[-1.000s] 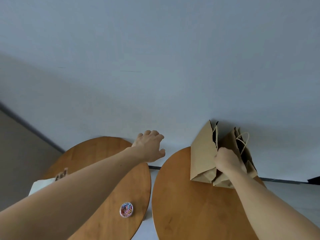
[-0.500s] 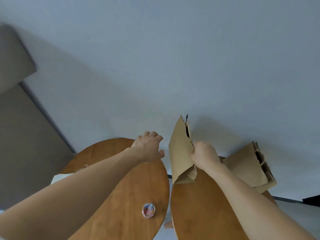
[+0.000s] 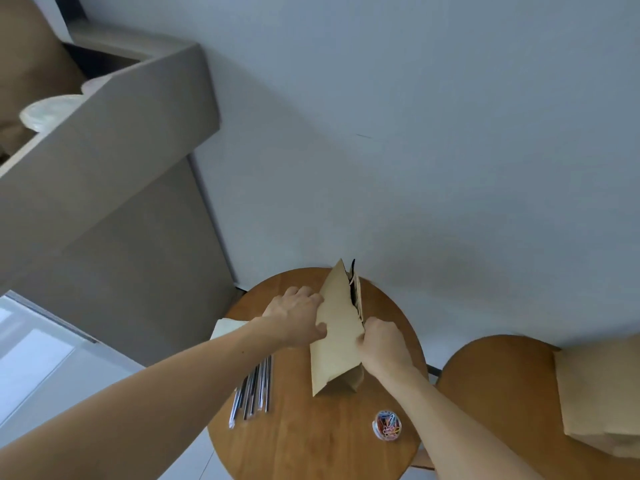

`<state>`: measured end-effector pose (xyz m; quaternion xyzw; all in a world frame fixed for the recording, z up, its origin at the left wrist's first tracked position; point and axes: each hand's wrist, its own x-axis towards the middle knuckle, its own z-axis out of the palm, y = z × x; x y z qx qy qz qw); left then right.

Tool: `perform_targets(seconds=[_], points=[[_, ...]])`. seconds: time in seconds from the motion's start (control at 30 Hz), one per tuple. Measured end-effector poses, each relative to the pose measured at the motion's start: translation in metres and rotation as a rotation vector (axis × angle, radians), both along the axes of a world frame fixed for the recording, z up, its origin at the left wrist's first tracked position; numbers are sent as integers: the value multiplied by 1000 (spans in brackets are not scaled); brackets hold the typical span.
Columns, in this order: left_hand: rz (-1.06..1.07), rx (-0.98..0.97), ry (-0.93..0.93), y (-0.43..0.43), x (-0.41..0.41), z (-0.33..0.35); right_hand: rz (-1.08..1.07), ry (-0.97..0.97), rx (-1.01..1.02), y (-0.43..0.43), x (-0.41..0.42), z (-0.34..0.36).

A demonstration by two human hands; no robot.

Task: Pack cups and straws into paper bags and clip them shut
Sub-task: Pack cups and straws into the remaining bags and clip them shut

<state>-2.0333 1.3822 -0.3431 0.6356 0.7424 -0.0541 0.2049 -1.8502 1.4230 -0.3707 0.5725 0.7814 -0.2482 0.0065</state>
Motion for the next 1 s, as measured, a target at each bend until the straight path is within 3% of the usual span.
perform_targets(seconds=[0.2, 0.4, 0.63, 0.83, 1.0], points=[[10, -106, -3, -3, -5, -23, 76, 122, -272, -5, -10, -30], [60, -216, -76, 7, 6, -33, 245, 79, -190, 24, 10, -42], [191, -268, -230, 19, 25, -48, 105, 358, -244, 24, 17, -53], [375, -170, -137, 31, 23, -58, -47, 203, -166, 27, 20, -59], [367, -133, -33, 28, 6, -63, -63, -35, -47, 30, 20, -46]])
